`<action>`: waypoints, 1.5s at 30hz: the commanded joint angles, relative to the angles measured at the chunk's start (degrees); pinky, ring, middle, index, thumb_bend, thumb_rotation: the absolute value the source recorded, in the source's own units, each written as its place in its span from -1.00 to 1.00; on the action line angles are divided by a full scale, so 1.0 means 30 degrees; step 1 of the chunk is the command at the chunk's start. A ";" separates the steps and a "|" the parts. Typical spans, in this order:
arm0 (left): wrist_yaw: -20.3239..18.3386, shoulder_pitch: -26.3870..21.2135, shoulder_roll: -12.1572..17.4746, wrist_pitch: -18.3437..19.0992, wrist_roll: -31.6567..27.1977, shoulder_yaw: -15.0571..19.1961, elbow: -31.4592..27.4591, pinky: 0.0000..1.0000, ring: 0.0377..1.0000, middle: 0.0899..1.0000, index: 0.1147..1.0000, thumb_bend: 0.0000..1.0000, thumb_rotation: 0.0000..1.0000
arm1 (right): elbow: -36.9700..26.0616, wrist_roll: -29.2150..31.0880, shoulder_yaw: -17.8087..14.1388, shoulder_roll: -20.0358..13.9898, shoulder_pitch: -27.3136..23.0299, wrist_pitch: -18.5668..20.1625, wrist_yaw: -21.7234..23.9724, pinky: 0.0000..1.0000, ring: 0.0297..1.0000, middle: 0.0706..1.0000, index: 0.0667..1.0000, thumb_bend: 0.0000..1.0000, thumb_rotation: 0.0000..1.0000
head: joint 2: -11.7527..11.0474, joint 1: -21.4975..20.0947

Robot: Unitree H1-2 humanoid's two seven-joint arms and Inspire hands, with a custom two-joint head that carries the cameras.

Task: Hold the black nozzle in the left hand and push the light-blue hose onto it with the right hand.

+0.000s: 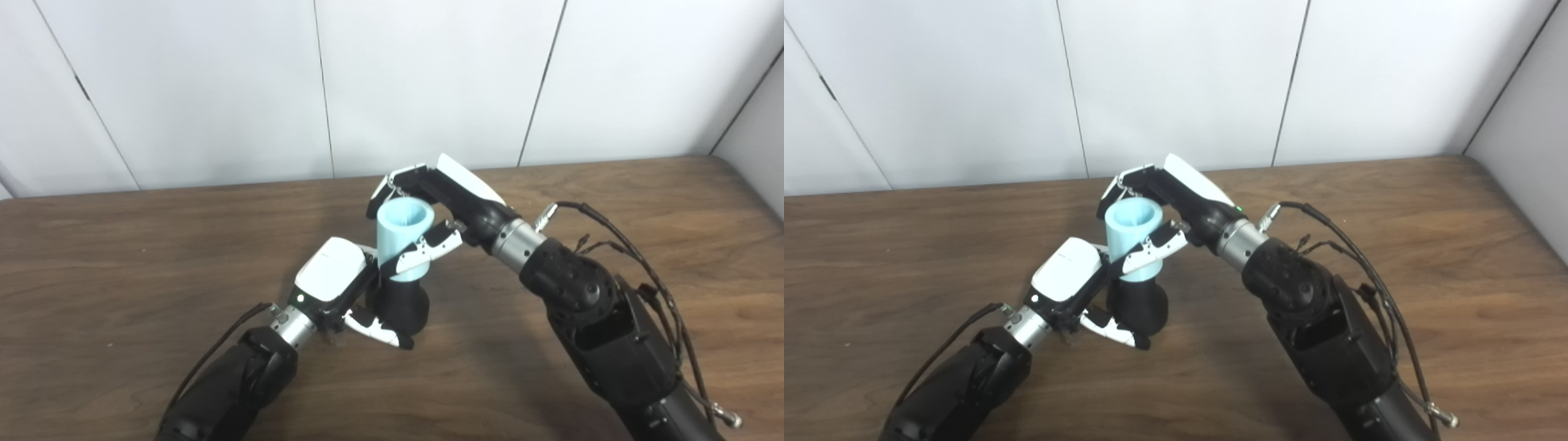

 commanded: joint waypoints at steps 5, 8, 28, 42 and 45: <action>-0.1060 0.1826 -0.0180 0.0483 0.0435 -0.0739 0.0821 -0.33 -0.21 -0.22 -0.10 0.01 -1.00 | 0.0572 -0.0351 0.0099 -0.0670 0.0724 -0.2862 -0.0177 -0.30 -0.23 -0.14 -0.01 0.03 -1.00 | 0.0090 0.0001; -0.1035 0.1814 -0.0155 0.0491 0.0544 -0.0776 0.0804 -0.31 -0.20 -0.20 -0.12 0.01 -1.00 | 0.0826 -0.0524 0.0044 -0.0803 0.1019 -0.3430 -0.0293 -0.34 -0.23 -0.15 -0.01 0.03 -1.00 | 0.0128 -0.0009; -0.1381 0.1802 -0.0023 0.0493 0.0429 -0.0678 0.0561 -0.30 -0.20 -0.18 -0.12 0.01 -1.00 | 0.2293 -0.0719 -0.0064 0.0057 0.1720 -0.3896 -0.1201 -0.42 -0.29 -0.15 0.01 0.03 -1.00 | 0.0195 -0.0019; -0.1217 0.1673 -0.0082 0.0350 0.0477 -0.0665 0.0705 -0.33 -0.23 -0.19 -0.11 0.01 -1.00 | 0.1812 -0.0869 0.0806 -0.0437 0.1629 -0.2692 -0.0129 -0.40 -0.28 -0.13 -0.01 0.03 -1.00 | 0.0264 0.0047; -0.1288 0.1660 -0.0015 0.0397 0.0490 -0.0652 0.0699 -0.32 -0.22 -0.19 -0.11 0.01 -1.00 | 0.1709 -0.0782 0.0833 -0.0579 0.1672 -0.2824 -0.0207 -0.40 -0.27 -0.12 -0.01 0.03 -1.00 | 0.0242 0.0015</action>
